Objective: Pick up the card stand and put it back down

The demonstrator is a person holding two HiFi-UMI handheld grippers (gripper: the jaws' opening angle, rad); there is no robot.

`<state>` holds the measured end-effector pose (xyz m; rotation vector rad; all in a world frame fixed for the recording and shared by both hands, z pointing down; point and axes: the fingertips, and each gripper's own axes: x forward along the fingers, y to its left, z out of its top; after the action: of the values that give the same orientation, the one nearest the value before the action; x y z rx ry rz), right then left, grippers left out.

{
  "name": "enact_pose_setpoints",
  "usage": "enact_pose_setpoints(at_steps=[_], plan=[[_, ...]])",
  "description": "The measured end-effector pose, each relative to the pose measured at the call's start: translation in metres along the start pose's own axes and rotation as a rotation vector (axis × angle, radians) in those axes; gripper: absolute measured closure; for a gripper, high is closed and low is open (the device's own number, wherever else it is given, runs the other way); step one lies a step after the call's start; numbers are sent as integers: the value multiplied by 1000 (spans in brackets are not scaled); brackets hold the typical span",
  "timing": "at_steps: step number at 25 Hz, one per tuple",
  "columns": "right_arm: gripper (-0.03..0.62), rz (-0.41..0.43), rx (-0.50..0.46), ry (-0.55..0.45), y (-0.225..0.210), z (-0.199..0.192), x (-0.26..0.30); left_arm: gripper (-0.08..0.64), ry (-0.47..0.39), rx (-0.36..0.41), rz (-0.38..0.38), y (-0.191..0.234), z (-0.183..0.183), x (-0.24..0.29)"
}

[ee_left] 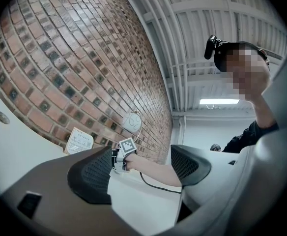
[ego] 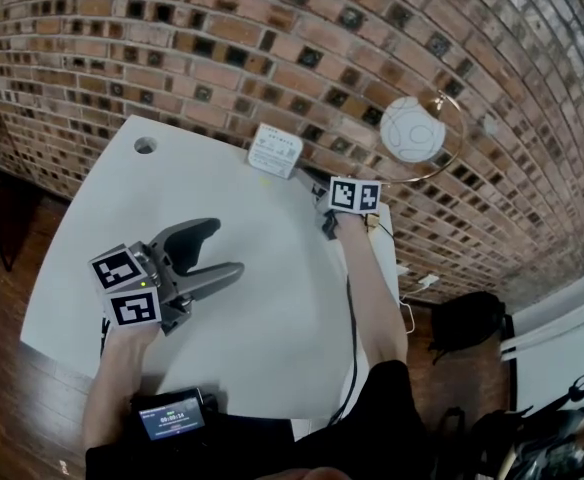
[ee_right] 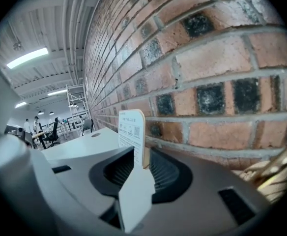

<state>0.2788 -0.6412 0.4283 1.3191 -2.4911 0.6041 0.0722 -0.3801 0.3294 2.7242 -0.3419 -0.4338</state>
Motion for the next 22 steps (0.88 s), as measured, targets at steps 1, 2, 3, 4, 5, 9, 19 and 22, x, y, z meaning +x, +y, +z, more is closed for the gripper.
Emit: enact_pose_setpoints(at_steps=[1, 2, 3, 4, 5, 9, 19, 22], plan=[[465, 10, 8, -12, 5, 1, -6, 186, -2, -4, -3, 0, 0, 0], [465, 26, 17, -27, 12, 2, -12, 186, -3, -8, -6, 0, 0, 0], [465, 48, 26, -44, 21, 4, -18, 186, -4, -12, -9, 0, 0, 0], [465, 74, 34, -64, 31, 6, -24, 186, -4, -16, -10, 1, -1, -1], [465, 102, 42, -83, 42, 8, -30, 186, -4, -21, -11, 2, -1, -1], [466, 203, 40, -140, 86, 15, -53, 185, 7, -39, -8, 8, -5, -3], [469, 331, 5, -193, 160, 15, -106, 186, 18, -49, -16, -3, -6, 8], [483, 362, -31, -216, 184, 18, -123, 186, 25, -46, -34, -13, -6, 13]])
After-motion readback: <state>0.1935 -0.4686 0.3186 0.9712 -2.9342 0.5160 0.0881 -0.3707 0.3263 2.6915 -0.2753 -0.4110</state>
